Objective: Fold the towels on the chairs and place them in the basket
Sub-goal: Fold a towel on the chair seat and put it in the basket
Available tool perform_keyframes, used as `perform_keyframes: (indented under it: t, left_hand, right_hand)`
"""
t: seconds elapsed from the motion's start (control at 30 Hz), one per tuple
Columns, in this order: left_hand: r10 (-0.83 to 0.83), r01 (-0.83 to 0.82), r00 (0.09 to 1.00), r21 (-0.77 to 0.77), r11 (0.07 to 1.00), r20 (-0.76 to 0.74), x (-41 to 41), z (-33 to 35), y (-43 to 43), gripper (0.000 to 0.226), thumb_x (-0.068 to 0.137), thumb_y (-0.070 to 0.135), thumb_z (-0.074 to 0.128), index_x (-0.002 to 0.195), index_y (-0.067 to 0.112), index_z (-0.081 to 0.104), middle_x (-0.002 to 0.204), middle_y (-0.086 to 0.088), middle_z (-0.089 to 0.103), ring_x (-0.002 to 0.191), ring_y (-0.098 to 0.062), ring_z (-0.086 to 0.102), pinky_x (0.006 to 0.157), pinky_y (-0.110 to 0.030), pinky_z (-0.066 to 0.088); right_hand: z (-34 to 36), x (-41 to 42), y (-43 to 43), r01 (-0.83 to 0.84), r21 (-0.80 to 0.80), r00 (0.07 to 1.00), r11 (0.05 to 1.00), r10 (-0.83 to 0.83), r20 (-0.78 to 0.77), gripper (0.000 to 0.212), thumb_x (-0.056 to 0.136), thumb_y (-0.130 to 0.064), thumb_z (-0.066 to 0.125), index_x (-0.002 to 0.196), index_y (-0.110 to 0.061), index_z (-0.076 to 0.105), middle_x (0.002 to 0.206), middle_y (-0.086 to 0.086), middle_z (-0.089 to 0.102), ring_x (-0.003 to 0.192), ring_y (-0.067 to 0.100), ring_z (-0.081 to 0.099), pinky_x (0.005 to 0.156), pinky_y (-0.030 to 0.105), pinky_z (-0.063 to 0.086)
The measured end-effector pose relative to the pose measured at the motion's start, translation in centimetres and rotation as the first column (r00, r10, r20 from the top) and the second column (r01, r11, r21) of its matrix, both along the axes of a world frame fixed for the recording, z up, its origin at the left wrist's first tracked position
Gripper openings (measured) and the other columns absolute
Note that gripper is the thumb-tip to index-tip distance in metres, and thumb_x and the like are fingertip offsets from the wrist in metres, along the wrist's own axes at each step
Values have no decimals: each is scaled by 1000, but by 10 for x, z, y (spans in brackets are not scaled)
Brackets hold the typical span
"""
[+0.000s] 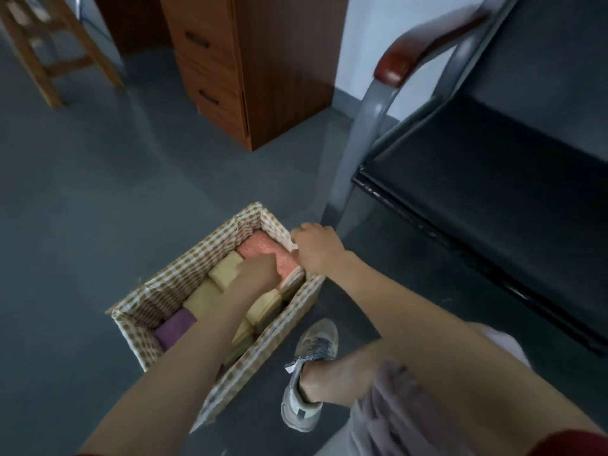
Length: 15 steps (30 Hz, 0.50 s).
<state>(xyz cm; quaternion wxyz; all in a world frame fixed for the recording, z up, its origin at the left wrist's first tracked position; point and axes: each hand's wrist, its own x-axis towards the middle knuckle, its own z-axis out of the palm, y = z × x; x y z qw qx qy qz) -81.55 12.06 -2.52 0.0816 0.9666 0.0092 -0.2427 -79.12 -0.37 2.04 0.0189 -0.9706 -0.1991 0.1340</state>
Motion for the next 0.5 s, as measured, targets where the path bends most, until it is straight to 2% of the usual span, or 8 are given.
perform_keyframes:
  t: [0.1,0.23,0.37,0.5]
  left_hand:
    - [-79,92,970,-44,995,232,-4,58,-40,37,93,28,49,129,16,51,128,-10,57,116,-28,55,87,-35,45]
    - [-160,224,894,-109,968,419,-12,134,-111,32,93,27,48,123,15,53,125,-10,55,112,-33,55,84,-39,44]
    - [-310,429,774,-97,898,552,-23,184,-190,36,94,28,50,126,12,51,126,-9,52,113,-30,52,83,-38,43]
    - [-453,590,666,-46,806,593,-41,210,-270,35,96,28,49,126,12,52,124,-9,50,113,-28,50,80,-35,40]
  right_hand:
    - [61,-17,-49,64,42,982,997,-70,177,29,96,-28,48,118,-9,50,120,12,53,114,31,50,94,41,38]
    - [125,-55,-133,199,118,904,973,-229,360,22,92,-25,50,109,-11,52,113,9,54,107,30,51,91,41,39]
    - [163,-102,-221,363,179,808,914,-405,429,25,93,-26,52,115,-16,51,119,5,52,110,25,50,94,38,38]
    - [175,-152,-305,551,196,706,811,-578,410,33,95,-30,50,126,-19,48,131,2,47,121,23,44,101,38,35]
